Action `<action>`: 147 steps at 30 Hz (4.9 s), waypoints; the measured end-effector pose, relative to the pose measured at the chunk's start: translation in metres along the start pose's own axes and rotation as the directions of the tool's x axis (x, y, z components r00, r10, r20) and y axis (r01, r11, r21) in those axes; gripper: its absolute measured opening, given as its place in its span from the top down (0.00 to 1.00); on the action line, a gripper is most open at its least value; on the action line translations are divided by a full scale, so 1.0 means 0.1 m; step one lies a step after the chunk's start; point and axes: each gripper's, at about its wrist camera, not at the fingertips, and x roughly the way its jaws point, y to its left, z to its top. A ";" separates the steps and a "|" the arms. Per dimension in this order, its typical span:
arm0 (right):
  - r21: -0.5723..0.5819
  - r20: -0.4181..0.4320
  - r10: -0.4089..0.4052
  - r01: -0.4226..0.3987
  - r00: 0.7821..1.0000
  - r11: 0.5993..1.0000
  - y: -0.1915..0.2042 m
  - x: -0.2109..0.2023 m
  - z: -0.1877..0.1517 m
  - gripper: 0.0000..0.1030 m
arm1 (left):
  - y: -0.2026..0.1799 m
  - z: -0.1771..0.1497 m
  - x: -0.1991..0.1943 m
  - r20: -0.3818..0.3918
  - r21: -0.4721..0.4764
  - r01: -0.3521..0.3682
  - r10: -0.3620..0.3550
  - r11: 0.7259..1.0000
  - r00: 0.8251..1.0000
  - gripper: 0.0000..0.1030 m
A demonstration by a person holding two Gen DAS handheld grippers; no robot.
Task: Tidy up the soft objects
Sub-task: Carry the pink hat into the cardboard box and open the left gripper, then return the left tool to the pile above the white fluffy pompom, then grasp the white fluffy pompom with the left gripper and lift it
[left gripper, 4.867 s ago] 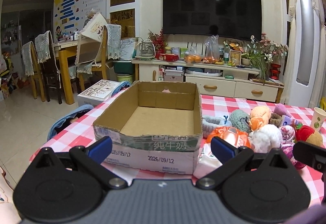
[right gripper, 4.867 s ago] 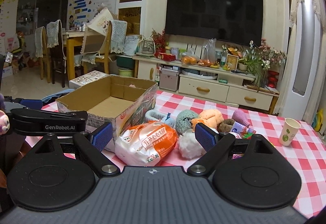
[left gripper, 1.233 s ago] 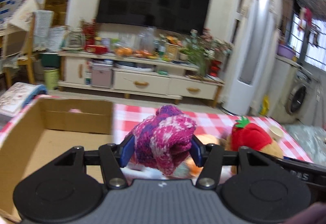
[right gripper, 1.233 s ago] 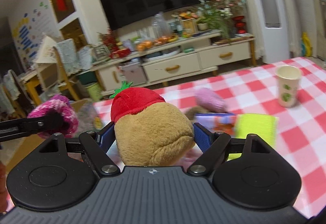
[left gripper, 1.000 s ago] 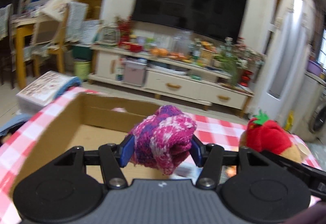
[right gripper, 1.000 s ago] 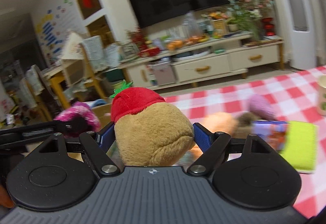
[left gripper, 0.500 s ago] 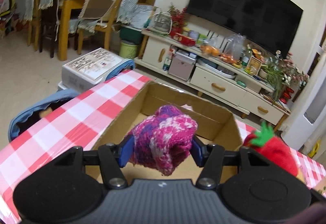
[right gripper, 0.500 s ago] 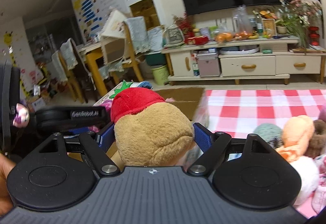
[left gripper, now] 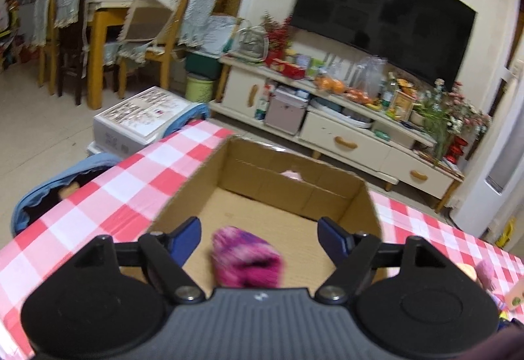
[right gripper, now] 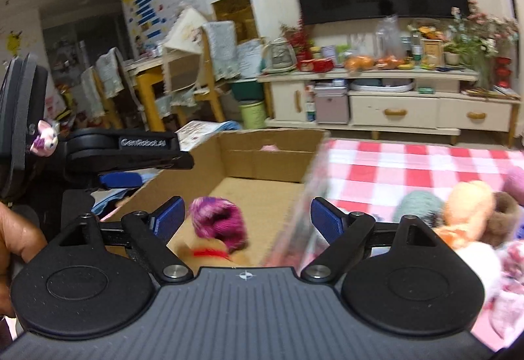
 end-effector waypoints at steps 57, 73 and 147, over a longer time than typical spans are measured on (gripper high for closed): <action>0.432 -0.122 -0.482 0.483 0.868 0.762 -1.99 -1.08 -0.84 0.00 | -1.60 -0.83 -0.22 -0.051 0.289 0.274 -0.271 0.918 0.961 0.03; 0.475 -0.020 -0.283 0.258 0.959 0.841 -2.51 -0.95 -0.57 0.00 | -2.13 -1.34 0.19 -0.252 0.326 0.335 -0.260 0.884 0.932 0.14; 0.254 0.053 -0.412 0.387 0.910 0.887 -2.04 -0.87 -0.56 0.13 | -1.94 -0.99 0.24 -0.214 0.145 0.385 -0.351 0.912 0.912 0.65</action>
